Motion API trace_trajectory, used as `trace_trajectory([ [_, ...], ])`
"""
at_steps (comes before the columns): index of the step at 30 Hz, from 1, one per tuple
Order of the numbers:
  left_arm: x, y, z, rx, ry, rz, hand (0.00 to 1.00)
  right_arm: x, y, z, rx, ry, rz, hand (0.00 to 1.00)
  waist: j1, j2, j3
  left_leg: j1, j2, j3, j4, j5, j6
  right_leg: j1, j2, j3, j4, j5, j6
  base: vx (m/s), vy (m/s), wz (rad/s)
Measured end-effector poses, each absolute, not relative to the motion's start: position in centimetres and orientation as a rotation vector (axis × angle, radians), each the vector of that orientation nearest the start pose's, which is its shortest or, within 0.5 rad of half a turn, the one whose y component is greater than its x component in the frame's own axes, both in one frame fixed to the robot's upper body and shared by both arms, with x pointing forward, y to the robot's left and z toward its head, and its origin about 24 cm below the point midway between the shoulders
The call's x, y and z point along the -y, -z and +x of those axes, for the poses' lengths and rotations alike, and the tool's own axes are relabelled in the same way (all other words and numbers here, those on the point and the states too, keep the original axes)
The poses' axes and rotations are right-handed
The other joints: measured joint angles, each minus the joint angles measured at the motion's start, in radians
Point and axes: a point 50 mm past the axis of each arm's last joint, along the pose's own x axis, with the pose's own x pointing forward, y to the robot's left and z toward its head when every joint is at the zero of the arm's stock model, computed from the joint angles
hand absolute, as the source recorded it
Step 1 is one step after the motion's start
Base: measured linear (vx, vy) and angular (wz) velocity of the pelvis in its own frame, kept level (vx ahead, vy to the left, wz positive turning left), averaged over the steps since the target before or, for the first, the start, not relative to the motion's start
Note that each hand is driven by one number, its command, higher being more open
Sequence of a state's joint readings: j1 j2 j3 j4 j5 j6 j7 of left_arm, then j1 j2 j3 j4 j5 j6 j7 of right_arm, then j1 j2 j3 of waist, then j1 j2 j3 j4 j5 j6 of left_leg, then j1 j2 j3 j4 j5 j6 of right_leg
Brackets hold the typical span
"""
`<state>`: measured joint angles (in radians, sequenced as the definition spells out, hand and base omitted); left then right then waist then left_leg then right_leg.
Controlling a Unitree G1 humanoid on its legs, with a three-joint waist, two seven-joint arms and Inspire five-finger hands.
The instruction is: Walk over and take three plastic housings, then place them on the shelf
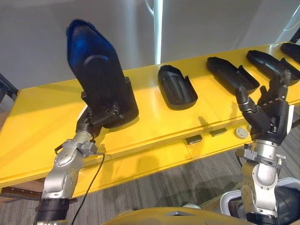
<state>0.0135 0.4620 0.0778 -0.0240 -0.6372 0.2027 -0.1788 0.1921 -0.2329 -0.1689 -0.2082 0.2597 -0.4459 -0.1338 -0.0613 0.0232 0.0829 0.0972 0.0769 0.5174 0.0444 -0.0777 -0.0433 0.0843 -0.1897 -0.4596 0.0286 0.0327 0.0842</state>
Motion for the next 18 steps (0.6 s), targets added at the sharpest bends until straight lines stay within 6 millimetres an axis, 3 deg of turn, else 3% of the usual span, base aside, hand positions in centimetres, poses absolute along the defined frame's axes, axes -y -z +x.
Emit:
trace_trajectory([
  [4, -24.5, -6.2, 26.6, -0.183, 0.162, -0.174, 0.0, 22.6, -10.4, 20.6, 0.494, 0.165, -0.039, 1.0, 0.002, 0.002, -0.001, -0.001, -0.002, 0.001, -0.01, 0.014, 0.0, -0.006, 0.002, -0.001, -0.004, 0.008, -0.005, -0.01, 0.002, 0.0],
  [10, -27.3, -6.6, 28.6, -0.278, 0.126, -0.117, 0.0, 21.1, -9.2, 21.0, 0.435, 0.06, -0.006, 1.0, 0.0, 0.011, -0.007, -0.001, -0.009, 0.001, -0.034, 0.037, 0.007, -0.006, 0.006, -0.003, -0.029, 0.031, -0.01, -0.04, 0.015, 0.0],
  [18, -26.4, -5.1, 28.6, -0.427, 0.278, -0.135, 0.0, 20.0, -7.7, 21.2, 0.355, -0.017, -0.013, 1.0, -0.002, 0.027, -0.018, -0.001, -0.019, 0.029, -0.066, 0.038, 0.014, 0.001, 0.003, -0.008, -0.063, 0.059, -0.007, -0.06, 0.043, 0.02],
])
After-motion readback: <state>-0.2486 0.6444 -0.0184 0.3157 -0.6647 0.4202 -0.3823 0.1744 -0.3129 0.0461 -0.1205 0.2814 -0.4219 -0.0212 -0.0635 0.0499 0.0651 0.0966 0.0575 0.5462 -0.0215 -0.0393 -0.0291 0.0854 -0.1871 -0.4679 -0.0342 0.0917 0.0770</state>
